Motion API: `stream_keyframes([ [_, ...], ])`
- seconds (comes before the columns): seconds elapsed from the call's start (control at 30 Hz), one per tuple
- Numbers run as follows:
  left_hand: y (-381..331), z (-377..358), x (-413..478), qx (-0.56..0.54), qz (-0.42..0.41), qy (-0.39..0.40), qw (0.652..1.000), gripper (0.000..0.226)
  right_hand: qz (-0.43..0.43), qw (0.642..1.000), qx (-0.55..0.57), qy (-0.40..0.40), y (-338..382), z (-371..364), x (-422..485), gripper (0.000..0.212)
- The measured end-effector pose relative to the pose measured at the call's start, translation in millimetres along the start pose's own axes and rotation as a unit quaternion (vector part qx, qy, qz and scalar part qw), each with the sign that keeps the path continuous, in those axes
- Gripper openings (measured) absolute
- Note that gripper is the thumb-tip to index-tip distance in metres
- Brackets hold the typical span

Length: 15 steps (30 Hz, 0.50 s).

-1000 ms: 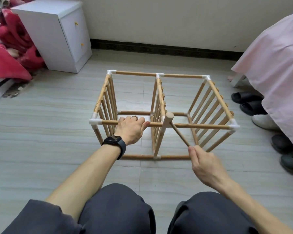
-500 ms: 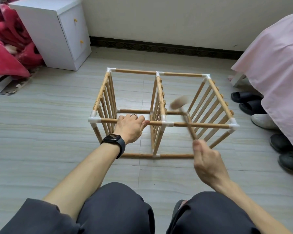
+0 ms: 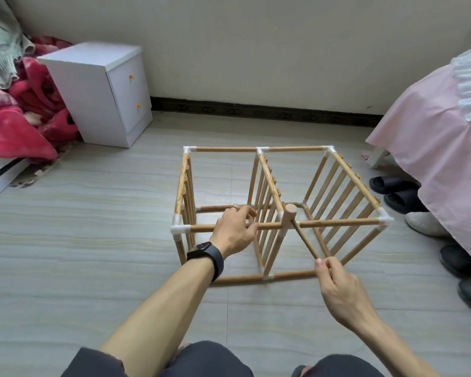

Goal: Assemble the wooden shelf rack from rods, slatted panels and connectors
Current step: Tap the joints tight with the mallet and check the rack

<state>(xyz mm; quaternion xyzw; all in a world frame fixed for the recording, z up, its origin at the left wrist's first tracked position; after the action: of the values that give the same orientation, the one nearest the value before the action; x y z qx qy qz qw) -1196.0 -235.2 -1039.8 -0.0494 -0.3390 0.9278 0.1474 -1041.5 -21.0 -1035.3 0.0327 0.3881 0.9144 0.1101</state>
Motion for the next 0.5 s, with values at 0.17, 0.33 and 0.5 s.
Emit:
stream_keyframes([
  [0.17, 43.2, 87.6, -47.9, -0.023, -0.002, -0.306, 0.952, 0.042, 0.048, 0.997, 0.045, 0.033, 27.7, -23.4, 6.2, 0.032],
  [0.33, 119.2, 92.5, -95.1, -0.101, 0.118, -0.252, 0.955, 0.071, 0.125, 0.987, 0.043, 0.091, 72.8, -59.2, 15.9, 0.032],
  [0.5, 142.3, 59.0, -86.3, -0.113, 0.175, -0.144, 0.968, 0.025, 0.181, 0.972, -0.019, 0.151, 105.4, -86.4, 25.5, 0.03],
])
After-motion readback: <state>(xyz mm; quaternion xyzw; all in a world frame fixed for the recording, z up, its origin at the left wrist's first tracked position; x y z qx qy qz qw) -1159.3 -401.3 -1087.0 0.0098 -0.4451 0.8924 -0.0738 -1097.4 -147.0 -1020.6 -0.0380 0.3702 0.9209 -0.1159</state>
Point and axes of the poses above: each hand's wrist, its own x-axis towards the middle knuckle, its own z-axis out of the back of the hand, y = z × x, the point moved 6 cm from there along x, towards the middle knuckle
